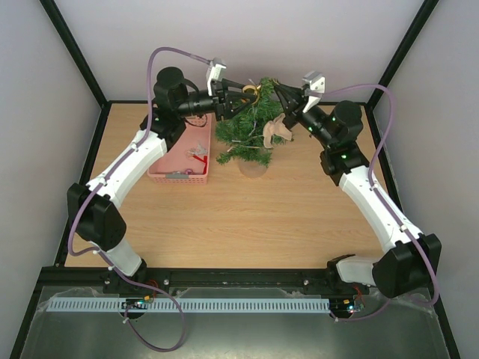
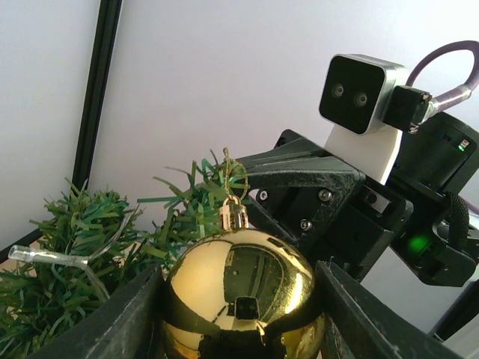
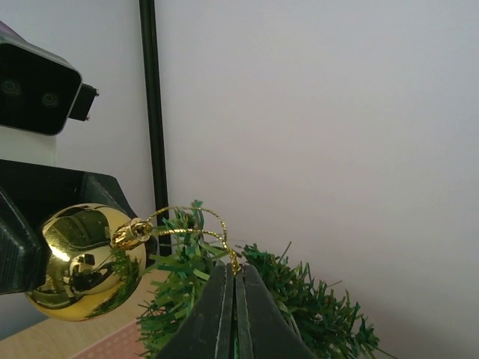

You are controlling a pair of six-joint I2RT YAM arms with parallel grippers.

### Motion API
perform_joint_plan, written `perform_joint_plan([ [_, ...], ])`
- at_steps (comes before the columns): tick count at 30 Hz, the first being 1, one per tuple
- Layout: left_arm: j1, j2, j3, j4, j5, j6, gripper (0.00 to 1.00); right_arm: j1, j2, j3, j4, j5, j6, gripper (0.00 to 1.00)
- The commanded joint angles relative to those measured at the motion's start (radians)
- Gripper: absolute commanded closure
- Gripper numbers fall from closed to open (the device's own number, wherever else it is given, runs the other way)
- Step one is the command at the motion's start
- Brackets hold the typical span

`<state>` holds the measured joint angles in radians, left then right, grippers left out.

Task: Decorate the small christmas tree
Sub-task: Hang the decoration item on the Christmas tree.

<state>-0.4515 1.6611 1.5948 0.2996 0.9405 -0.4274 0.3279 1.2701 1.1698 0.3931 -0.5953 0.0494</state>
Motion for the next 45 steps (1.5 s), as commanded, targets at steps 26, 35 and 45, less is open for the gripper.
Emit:
perform_joint_plan([
  [26,0.016,0.027,-0.014,0.096,-0.023,-0.068,0.79,0.005,0.07,0.119,-0.02,-0.027,-0.017,0.98],
  [35,0.022,0.019,-0.053,0.062,-0.046,-0.061,0.79,0.004,0.087,0.096,-0.059,-0.013,-0.023,0.98],
  [45,0.022,0.003,-0.098,0.091,-0.015,-0.075,0.78,0.005,0.084,0.092,-0.076,-0.015,-0.034,0.98],
])
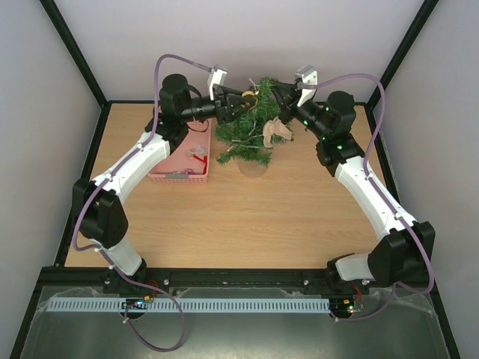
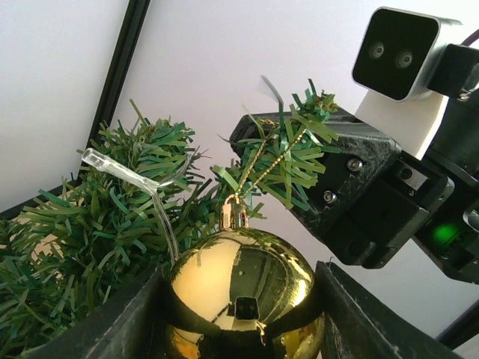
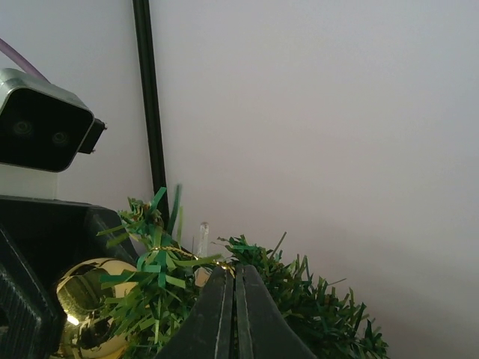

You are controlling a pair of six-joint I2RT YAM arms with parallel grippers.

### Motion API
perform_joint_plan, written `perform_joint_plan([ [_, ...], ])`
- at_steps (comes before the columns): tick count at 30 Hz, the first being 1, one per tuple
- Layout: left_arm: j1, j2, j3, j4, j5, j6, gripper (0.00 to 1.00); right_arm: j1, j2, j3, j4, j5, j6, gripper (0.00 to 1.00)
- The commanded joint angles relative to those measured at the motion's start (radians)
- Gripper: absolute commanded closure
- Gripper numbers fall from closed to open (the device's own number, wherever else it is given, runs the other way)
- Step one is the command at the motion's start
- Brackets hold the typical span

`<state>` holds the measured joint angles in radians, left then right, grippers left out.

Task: Decorate the small christmas tree
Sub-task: Hang the decoration item on the Christmas tree.

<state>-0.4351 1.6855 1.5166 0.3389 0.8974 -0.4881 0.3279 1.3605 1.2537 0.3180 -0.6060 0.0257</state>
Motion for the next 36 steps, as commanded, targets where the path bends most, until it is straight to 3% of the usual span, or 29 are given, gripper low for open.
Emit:
perform_joint_plan([
  [1,0.006,-0.025,-0.028,0.057,0.035,-0.019,0.78,0.005,-0.008,0.006,-0.002,-0.003,-0.012,0.98],
  [7,0.006,-0.059,-0.073,0.075,0.048,-0.018,0.75,0.005,-0.029,-0.018,0.011,0.026,-0.007,0.97],
  [13,0.006,-0.091,-0.095,0.045,0.035,0.012,0.64,0.004,-0.065,-0.033,0.012,0.086,0.016,0.63],
  [15,0.006,-0.104,-0.098,0.026,0.024,0.025,0.54,0.004,-0.079,-0.029,-0.013,0.097,0.02,0.54],
  [17,0.006,-0.116,-0.101,0.004,0.008,0.04,0.43,0.003,-0.095,-0.026,-0.045,0.123,0.025,0.48],
  [23,0.007,-0.151,-0.111,-0.055,-0.041,0.088,0.26,0.003,-0.161,-0.058,-0.136,0.218,0.048,0.33],
  [32,0.02,-0.284,-0.224,-0.169,-0.158,0.178,0.2,0.003,-0.395,-0.237,-0.199,0.308,0.204,0.01],
  [34,0.027,-0.325,-0.255,-0.227,-0.207,0.219,0.17,0.004,-0.464,-0.291,-0.215,0.326,0.276,0.02],
  [36,0.038,-0.357,-0.277,-0.317,-0.265,0.265,0.02,0.003,-0.525,-0.35,-0.236,0.349,0.355,0.02],
])
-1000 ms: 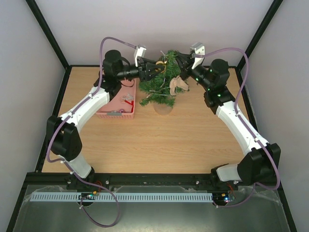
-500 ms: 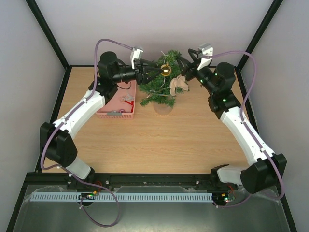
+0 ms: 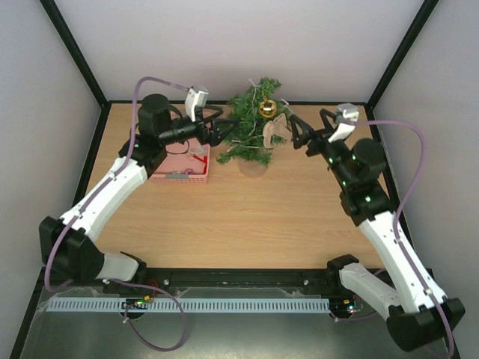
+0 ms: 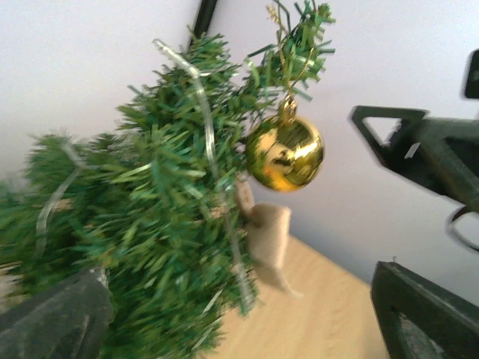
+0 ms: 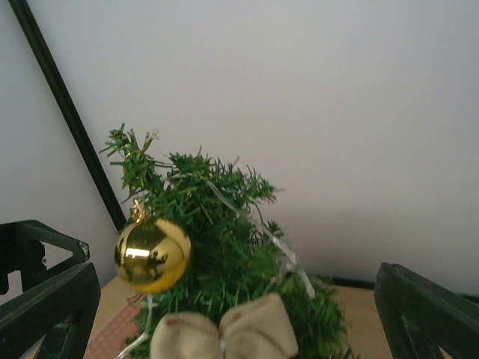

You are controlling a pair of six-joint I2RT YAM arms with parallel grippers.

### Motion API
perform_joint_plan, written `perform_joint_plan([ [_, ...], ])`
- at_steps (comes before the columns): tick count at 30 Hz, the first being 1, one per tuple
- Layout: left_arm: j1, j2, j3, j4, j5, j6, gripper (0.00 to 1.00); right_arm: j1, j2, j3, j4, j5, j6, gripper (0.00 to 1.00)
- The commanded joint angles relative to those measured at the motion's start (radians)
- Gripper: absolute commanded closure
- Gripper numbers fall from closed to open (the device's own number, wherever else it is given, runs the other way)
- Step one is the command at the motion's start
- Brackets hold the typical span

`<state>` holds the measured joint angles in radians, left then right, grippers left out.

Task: Decorate the small christmas tree
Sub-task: Hang the decoration item on the Christmas tree, then pick up the decoration item from the storage box.

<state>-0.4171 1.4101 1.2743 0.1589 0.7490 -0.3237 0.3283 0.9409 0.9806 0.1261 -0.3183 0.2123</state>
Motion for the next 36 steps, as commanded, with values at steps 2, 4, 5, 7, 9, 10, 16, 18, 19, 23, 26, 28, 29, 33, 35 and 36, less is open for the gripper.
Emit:
perform_joint_plan([
  [2,0.037,-0.112,-0.072,-0.183,-0.173,0.126,0.0,0.003,-0.157,-0.135,-0.071,0.093,0.244,0.02],
  [4,0.058,-0.141,-0.123,-0.209,-0.225,0.146,0.0,0.003,-0.201,-0.195,-0.084,0.119,0.329,0.02],
  [5,0.07,-0.151,-0.145,-0.219,-0.255,0.155,0.0,0.003,-0.216,-0.22,-0.095,0.131,0.373,0.02],
  [7,0.1,-0.16,-0.182,-0.249,-0.305,0.165,0.0,0.003,-0.229,-0.241,-0.137,0.121,0.404,0.02],
  [9,0.144,-0.15,-0.204,-0.283,-0.346,0.164,0.0,0.003,-0.233,-0.242,-0.192,0.092,0.397,0.02],
  [10,0.168,-0.137,-0.207,-0.305,-0.361,0.168,0.0,0.003,-0.239,-0.248,-0.203,0.082,0.396,0.02],
  [16,0.247,-0.013,-0.162,-0.456,-0.618,0.241,0.04,0.004,-0.286,-0.304,-0.227,0.018,0.385,0.02],
  [18,0.272,0.033,-0.149,-0.474,-0.62,0.246,0.11,0.003,-0.277,-0.307,-0.241,-0.015,0.385,0.01],
  [19,0.28,0.054,-0.145,-0.48,-0.621,0.248,0.15,0.003,-0.272,-0.308,-0.248,-0.029,0.386,0.0],
  [23,0.297,0.16,-0.136,-0.491,-0.648,0.233,0.36,0.003,-0.277,-0.314,-0.265,-0.054,0.387,0.04],
  [26,0.299,0.243,-0.109,-0.496,-0.617,0.224,0.44,0.003,-0.291,-0.316,-0.254,-0.047,0.377,0.06],
  [28,0.298,0.293,-0.085,-0.508,-0.599,0.22,0.45,0.003,-0.291,-0.315,-0.247,-0.049,0.363,0.07],
  [29,0.297,0.315,-0.07,-0.518,-0.592,0.22,0.45,0.003,-0.288,-0.312,-0.247,-0.052,0.357,0.07],
  [33,0.296,0.386,-0.018,-0.549,-0.518,0.252,0.43,0.003,-0.284,-0.313,-0.244,-0.062,0.341,0.08],
  [35,0.292,0.411,0.0,-0.572,-0.484,0.266,0.4,0.003,-0.286,-0.315,-0.241,-0.064,0.336,0.08],
  [36,0.288,0.421,0.008,-0.584,-0.478,0.27,0.39,0.004,-0.286,-0.316,-0.24,-0.064,0.334,0.08],
])
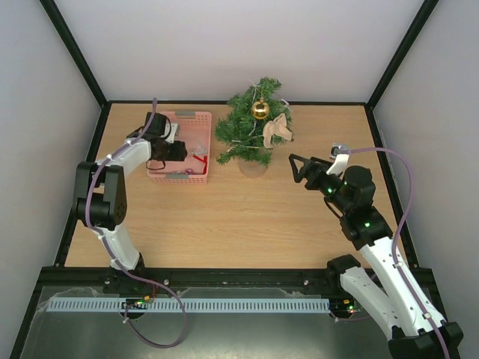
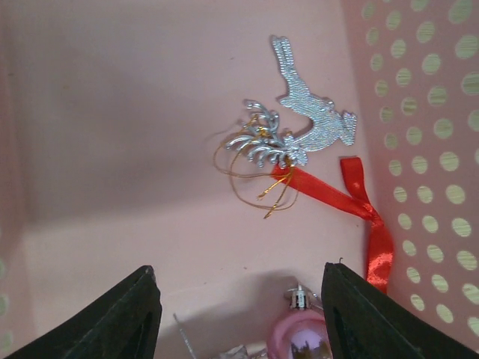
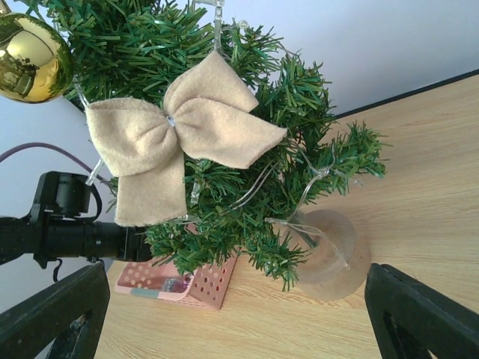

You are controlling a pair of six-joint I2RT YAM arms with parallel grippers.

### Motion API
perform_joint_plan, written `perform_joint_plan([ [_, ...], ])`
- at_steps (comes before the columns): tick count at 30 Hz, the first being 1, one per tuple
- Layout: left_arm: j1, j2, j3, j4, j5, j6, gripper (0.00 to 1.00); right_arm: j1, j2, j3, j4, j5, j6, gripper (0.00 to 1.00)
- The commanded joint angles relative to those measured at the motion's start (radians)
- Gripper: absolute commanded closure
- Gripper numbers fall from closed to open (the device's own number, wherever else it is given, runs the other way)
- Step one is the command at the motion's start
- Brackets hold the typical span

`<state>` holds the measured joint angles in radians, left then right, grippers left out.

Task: Decorate the small christmas tree
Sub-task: Pick up the decoration item from the storage box.

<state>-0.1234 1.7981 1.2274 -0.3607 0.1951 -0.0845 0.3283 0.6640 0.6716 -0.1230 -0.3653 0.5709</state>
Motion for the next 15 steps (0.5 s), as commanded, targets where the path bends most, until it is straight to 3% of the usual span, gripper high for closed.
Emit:
perform_joint_plan([
  [1,-0.007,0.044,0.059,-0.073,0.082,0.033,0.38,0.003,-0.009,-0.005,0.012,-0.019,-0.027,0.09],
  [9,-0.049,0.101,0.083,-0.176,0.054,0.06,0.31,0.004,0.0,0.001,0.022,-0.026,-0.036,0.09],
  [15,-0.089,0.128,0.087,-0.217,-0.017,0.063,0.32,0.003,0.012,0.011,0.015,-0.029,-0.048,0.09],
])
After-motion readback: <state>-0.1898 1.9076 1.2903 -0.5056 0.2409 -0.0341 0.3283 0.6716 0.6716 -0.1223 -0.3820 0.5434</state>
